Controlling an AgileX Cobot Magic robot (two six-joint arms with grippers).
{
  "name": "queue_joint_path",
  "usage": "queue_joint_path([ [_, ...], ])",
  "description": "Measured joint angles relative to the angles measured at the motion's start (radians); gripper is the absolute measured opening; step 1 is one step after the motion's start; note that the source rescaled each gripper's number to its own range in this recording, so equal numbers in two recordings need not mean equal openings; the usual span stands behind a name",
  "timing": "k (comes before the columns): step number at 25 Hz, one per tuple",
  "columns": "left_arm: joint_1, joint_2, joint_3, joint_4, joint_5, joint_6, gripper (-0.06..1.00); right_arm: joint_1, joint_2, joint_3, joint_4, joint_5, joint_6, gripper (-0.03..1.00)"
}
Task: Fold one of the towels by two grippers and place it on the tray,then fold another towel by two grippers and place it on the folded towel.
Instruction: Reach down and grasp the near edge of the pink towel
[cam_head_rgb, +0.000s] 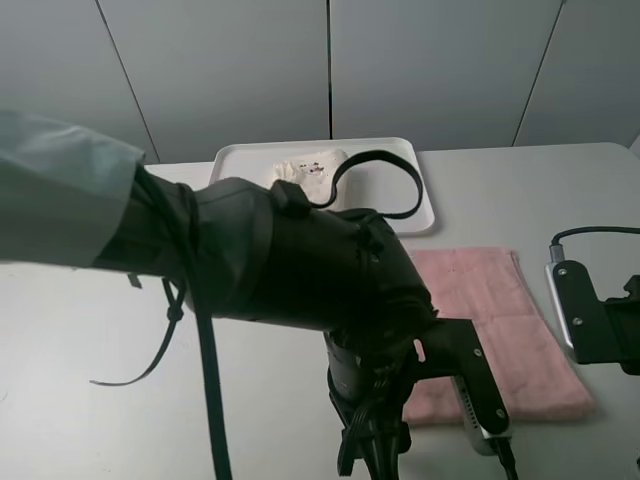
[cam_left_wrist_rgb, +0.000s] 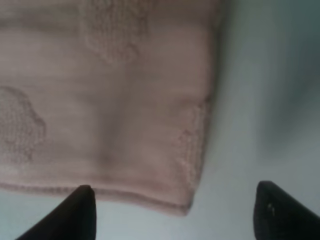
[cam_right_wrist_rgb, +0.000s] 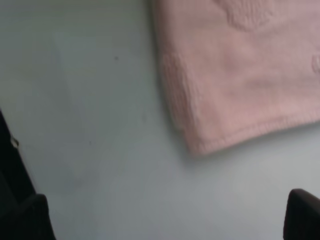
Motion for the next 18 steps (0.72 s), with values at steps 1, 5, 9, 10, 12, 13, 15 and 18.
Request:
queue_joint_path([
  [1, 0.0, 0.011, -0.012, 0.0, 0.004, 0.0, 0.83, 0.0, 0.001, 0.004, 0.017, -0.007, -0.026, 1.0],
  [5, -0.005, 0.058, -0.062, 0.002, 0.029, 0.0, 0.83, 0.0, 0.001, 0.006, 0.051, -0.018, -0.086, 1.0],
  [9, -0.006, 0.075, -0.085, 0.002, 0.041, 0.002, 0.83, 0.0, 0.006, 0.007, 0.053, -0.03, -0.112, 1.0],
  [10, -0.006, 0.079, -0.085, 0.002, 0.045, 0.002, 0.83, 0.0, 0.006, 0.007, 0.053, -0.041, -0.116, 1.0],
  [12, -0.006, 0.088, -0.087, -0.013, 0.051, 0.014, 0.83, 0.0, 0.006, 0.008, 0.053, -0.07, -0.127, 0.99],
  [13, -0.006, 0.092, -0.087, -0.014, 0.053, 0.018, 0.83, 0.0, 0.006, 0.008, 0.053, -0.08, -0.132, 1.0],
  [15, -0.007, 0.094, -0.087, -0.016, 0.059, 0.023, 0.83, 0.0, 0.006, 0.008, 0.053, -0.087, -0.144, 1.0],
  [18, -0.007, 0.094, -0.089, -0.018, 0.062, 0.027, 0.83, 0.0, 0.006, 0.008, 0.053, -0.089, -0.15, 1.0],
])
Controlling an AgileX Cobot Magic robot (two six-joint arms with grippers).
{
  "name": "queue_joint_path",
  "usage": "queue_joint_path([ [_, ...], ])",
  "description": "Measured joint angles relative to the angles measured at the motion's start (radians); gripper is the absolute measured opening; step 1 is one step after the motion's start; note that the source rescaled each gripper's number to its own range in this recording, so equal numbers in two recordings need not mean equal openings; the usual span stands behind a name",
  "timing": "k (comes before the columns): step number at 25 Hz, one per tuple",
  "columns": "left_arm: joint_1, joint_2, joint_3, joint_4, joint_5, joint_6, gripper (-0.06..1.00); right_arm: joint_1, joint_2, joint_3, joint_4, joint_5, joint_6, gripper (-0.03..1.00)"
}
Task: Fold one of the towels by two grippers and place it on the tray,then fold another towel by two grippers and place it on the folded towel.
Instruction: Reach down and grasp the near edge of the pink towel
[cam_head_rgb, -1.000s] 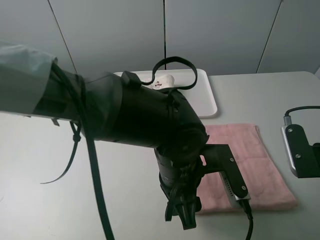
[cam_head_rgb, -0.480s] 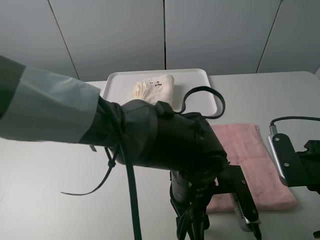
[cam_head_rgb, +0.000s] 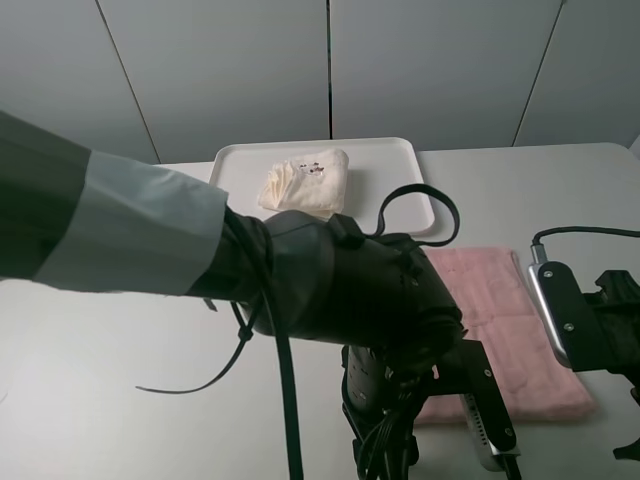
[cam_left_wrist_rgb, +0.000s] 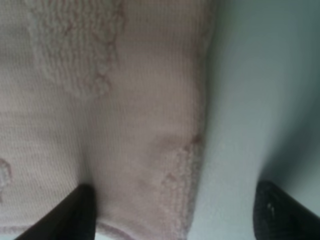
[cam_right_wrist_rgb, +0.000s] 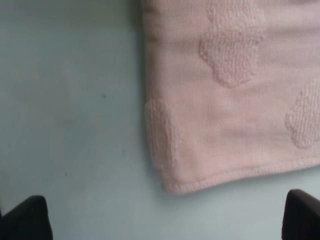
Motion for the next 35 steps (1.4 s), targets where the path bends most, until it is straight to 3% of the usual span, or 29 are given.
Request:
queue_joint_path([
  [8, 0.0, 0.0, -0.002, -0.002, 0.0, 0.005, 0.83, 0.0, 0.018, 0.036, 0.0, -0.018, -0.022, 1.0],
  [19, 0.0, 0.0, -0.002, -0.002, 0.004, 0.003, 0.83, 0.0, 0.134, 0.075, 0.0, -0.171, -0.061, 1.0],
  [35, -0.002, 0.0, -0.002, 0.0, 0.007, 0.003, 0.83, 0.0, 0.298, 0.075, -0.004, -0.298, -0.079, 0.96],
])
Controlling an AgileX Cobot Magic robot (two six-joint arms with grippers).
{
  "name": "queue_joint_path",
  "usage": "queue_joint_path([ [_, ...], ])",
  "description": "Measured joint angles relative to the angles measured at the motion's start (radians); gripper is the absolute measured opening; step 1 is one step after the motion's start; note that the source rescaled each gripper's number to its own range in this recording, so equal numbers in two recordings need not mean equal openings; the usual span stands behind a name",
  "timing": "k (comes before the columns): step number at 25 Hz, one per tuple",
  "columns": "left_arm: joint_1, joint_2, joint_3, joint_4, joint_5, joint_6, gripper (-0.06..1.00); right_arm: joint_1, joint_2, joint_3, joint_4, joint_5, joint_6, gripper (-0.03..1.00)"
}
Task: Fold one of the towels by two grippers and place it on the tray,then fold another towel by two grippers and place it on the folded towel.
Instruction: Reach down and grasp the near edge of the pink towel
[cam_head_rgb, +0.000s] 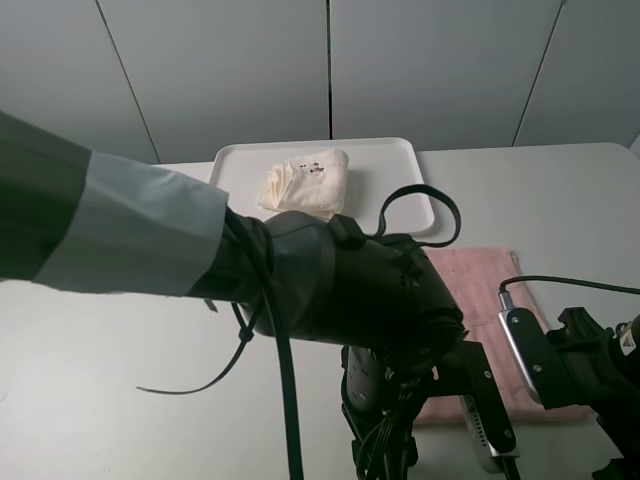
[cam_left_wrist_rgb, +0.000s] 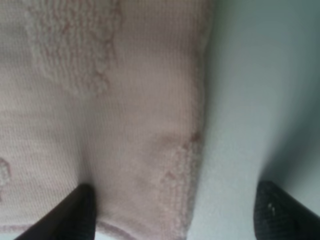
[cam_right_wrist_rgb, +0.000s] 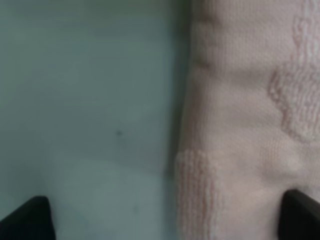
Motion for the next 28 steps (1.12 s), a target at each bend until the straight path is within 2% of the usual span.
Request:
queue_joint_path([
  [6, 0.0, 0.0, 0.0, 0.0, 0.008, 0.0, 0.83, 0.0, 0.043, -0.004, -0.025, -0.03, 0.012, 0.83],
  [8, 0.0, 0.001, 0.0, 0.0, 0.012, 0.0, 0.83, 0.0, 0.057, -0.011, -0.029, -0.037, 0.019, 0.73],
  [10, 0.0, 0.003, 0.0, 0.0, 0.013, 0.0, 0.83, 0.0, 0.061, -0.012, -0.031, -0.047, 0.02, 0.59],
  [15, 0.0, 0.005, 0.0, 0.0, 0.015, 0.0, 0.83, 0.0, 0.066, -0.012, -0.049, -0.09, 0.024, 0.1],
  [16, 0.0, 0.005, 0.0, 0.0, 0.015, 0.0, 0.83, 0.0, 0.066, -0.012, -0.05, -0.097, 0.024, 0.03],
  [21, 0.0, 0.005, 0.0, 0.009, 0.015, 0.0, 0.8, 0.0, 0.067, -0.012, -0.057, -0.102, 0.024, 0.01],
  [28, 0.0, 0.005, 0.0, 0.042, -0.002, -0.038, 0.55, 0.0, 0.067, -0.012, -0.062, -0.102, 0.032, 0.01],
])
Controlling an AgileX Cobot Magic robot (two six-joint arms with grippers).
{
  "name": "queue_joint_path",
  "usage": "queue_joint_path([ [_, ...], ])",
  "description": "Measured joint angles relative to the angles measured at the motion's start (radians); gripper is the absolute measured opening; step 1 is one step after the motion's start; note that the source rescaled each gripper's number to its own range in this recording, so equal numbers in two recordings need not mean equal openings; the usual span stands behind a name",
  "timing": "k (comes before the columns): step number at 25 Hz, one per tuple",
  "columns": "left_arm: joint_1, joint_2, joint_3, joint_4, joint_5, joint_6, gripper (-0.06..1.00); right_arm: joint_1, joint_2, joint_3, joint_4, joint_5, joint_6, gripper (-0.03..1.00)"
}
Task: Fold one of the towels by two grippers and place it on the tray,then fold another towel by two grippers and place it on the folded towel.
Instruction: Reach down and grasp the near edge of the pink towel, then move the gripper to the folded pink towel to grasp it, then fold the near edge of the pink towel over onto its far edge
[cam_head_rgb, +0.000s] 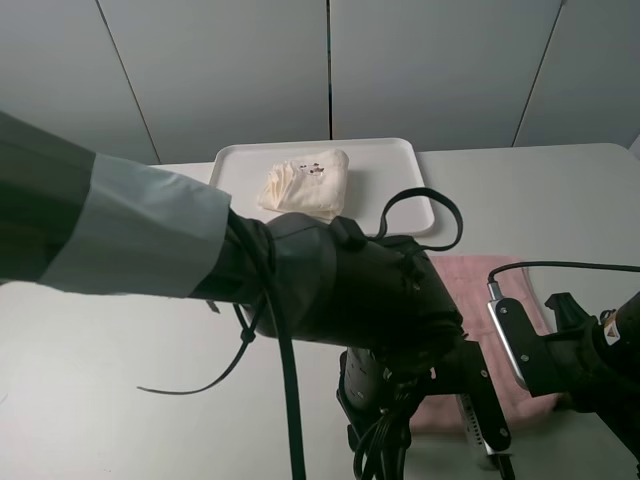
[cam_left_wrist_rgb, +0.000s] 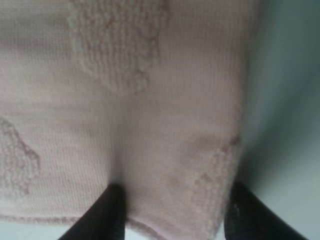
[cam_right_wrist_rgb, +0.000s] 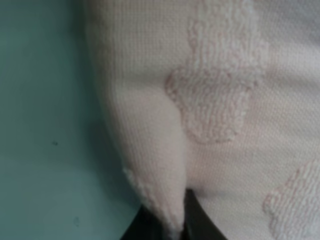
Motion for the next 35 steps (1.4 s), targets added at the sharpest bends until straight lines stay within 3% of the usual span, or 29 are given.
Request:
queue_joint_path([
  [4, 0.0, 0.001, 0.0, 0.039, -0.026, -0.063, 0.39, 0.0, 0.0, 0.0, -0.008, 0.0, 0.017, 0.01],
  [9, 0.0, 0.002, 0.0, 0.078, -0.044, -0.089, 0.03, 0.0, 0.0, 0.0, -0.008, -0.002, 0.05, 0.01],
  [10, 0.0, 0.002, 0.0, 0.08, -0.044, -0.089, 0.01, 0.0, 0.0, 0.0, -0.008, -0.002, 0.056, 0.01],
  [13, -0.002, 0.002, 0.0, 0.094, -0.045, -0.089, 0.0, 0.0, -0.005, 0.0, -0.002, -0.004, 0.062, 0.01],
  [26, -0.002, -0.048, 0.0, 0.152, -0.045, -0.167, 0.0, 0.0, -0.187, 0.012, 0.193, -0.011, 0.082, 0.0],
  [35, -0.002, -0.089, 0.0, 0.167, -0.037, -0.176, 0.0, 0.0, -0.259, 0.012, 0.197, 0.052, 0.283, 0.0],
])
